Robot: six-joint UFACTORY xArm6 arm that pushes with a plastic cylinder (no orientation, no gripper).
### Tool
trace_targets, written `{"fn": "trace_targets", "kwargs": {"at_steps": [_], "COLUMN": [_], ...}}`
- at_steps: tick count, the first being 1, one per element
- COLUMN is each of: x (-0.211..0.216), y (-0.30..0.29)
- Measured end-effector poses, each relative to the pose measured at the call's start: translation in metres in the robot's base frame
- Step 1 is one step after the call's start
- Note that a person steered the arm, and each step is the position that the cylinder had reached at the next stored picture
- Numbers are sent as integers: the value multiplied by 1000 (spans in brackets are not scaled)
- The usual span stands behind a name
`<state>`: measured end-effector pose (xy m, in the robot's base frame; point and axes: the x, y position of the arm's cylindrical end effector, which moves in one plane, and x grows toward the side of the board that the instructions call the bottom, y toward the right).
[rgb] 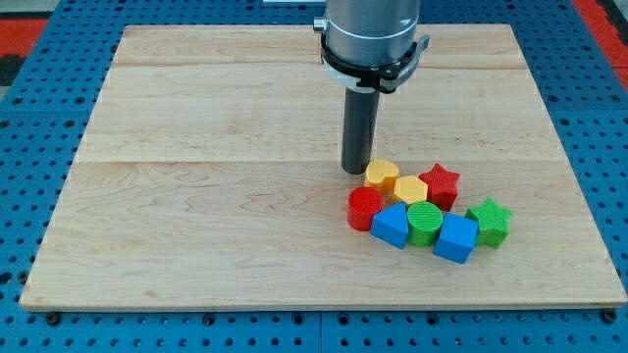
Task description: Push the red star towards the top center of the board
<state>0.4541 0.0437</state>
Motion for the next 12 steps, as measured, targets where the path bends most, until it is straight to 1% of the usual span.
{"fn": "trace_targets", "kwargs": {"at_steps": [3,4,5,6,7,8,9,10,11,12], "x": [-3,-34,-66,-62,11,98,118,122,101,86], "y": [2,-17,9,135,235,252,218,160,121,101]}}
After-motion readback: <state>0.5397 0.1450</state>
